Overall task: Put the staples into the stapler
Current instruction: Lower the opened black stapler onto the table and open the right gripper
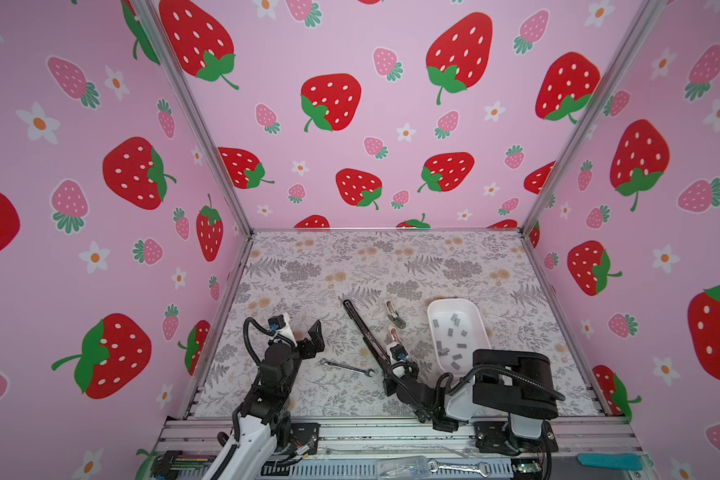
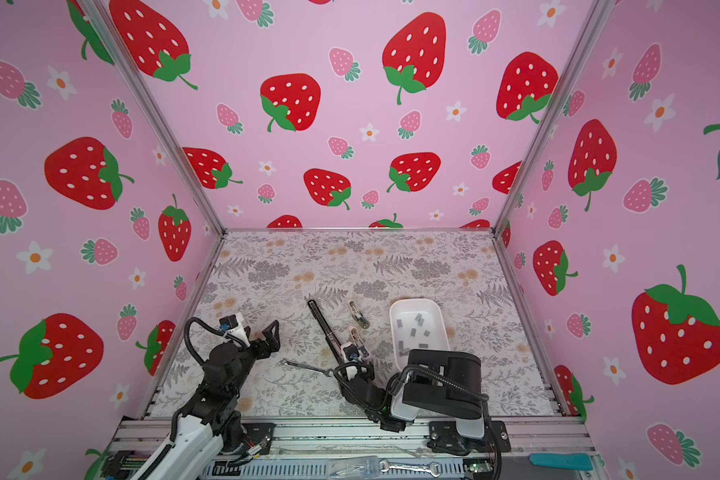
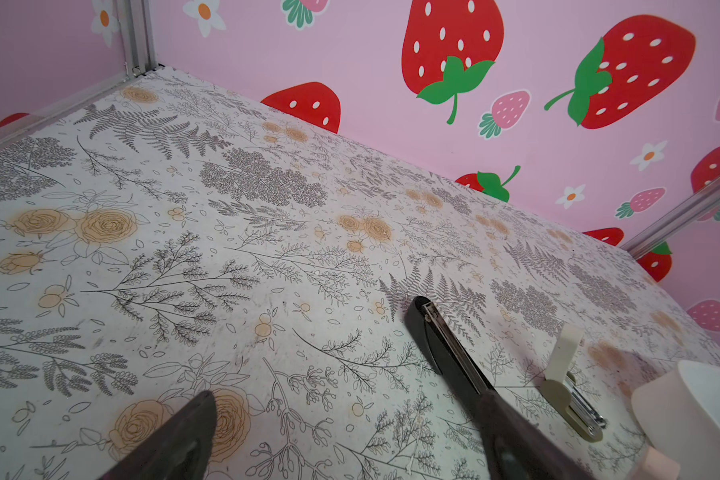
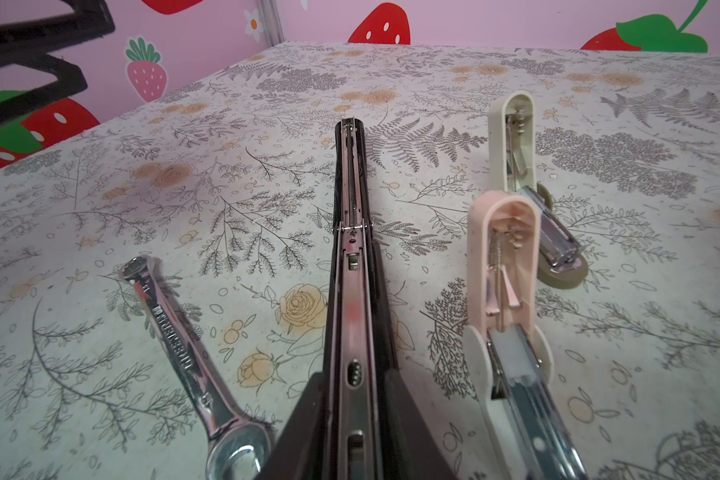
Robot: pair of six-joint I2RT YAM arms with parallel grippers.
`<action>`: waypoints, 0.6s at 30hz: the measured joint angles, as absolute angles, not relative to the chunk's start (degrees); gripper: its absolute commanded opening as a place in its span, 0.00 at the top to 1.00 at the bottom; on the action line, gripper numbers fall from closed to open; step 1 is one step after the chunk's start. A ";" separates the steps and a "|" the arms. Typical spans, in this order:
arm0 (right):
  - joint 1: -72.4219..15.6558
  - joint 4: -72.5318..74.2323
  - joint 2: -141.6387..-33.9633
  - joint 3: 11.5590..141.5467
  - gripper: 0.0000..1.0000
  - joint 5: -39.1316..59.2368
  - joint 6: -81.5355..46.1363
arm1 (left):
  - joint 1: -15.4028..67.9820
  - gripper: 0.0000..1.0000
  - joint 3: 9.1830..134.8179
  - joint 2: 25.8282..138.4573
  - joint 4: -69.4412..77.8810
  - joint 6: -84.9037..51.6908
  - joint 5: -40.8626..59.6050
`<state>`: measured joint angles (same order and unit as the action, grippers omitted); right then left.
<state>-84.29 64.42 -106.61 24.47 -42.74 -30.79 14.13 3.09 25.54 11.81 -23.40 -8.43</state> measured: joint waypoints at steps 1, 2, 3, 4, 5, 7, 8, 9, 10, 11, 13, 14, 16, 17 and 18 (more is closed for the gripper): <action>-84.31 64.34 -106.06 24.40 0.55 -42.72 -30.83 | 14.13 0.01 3.09 25.56 11.81 -23.40 -8.36; -84.33 64.25 -105.23 24.29 0.50 -42.72 -30.83 | 14.11 0.01 3.09 25.54 11.81 -23.40 -8.34; -84.38 64.23 -104.29 24.08 0.47 -42.72 -30.74 | 14.13 0.01 3.09 25.56 11.81 -23.40 -8.32; -84.38 64.18 -103.07 23.81 0.42 -42.70 -30.74 | 14.13 0.01 3.09 25.56 11.81 -23.40 -8.32; -84.38 63.99 -101.67 23.53 0.40 -42.59 -30.72 | 14.13 0.01 3.09 25.54 11.81 -23.40 -8.32; -84.38 62.43 -98.24 23.16 0.36 -42.33 -30.83 | 14.13 0.01 3.09 25.56 11.81 -23.40 -8.32; -84.38 61.17 -95.94 23.07 0.32 -42.00 -31.03 | 14.13 0.01 3.07 25.56 11.81 -23.40 -8.32; -84.38 59.96 -93.78 23.07 0.28 -41.87 -31.05 | 14.13 0.01 3.07 25.56 11.81 -23.40 -8.32; -84.38 58.41 -91.13 23.07 0.25 -41.69 -31.38 | 14.13 0.01 3.07 25.56 11.81 -23.42 -8.32; -84.38 56.60 -88.47 23.07 0.23 -41.58 -31.57 | 14.11 0.01 3.07 25.56 11.81 -23.42 -8.32; -84.38 51.99 -83.66 23.51 0.21 -41.54 -31.83 | 14.13 0.01 3.07 25.54 11.81 -23.40 -8.14; -84.38 48.75 -81.52 24.32 0.20 -41.60 -32.12 | 14.13 0.01 3.05 25.54 11.81 -23.42 -7.99; -84.31 41.47 -78.50 27.07 0.20 -41.78 -33.23 | 14.13 0.01 3.03 25.54 11.81 -23.40 -7.86; -84.25 37.28 -77.14 28.97 0.21 -41.78 -33.87 | 14.13 0.01 3.03 25.56 11.81 -23.40 -7.79; -84.23 33.74 -76.01 30.63 0.20 -41.78 -34.41 | 14.13 0.01 3.03 25.54 11.81 -23.40 -7.66</action>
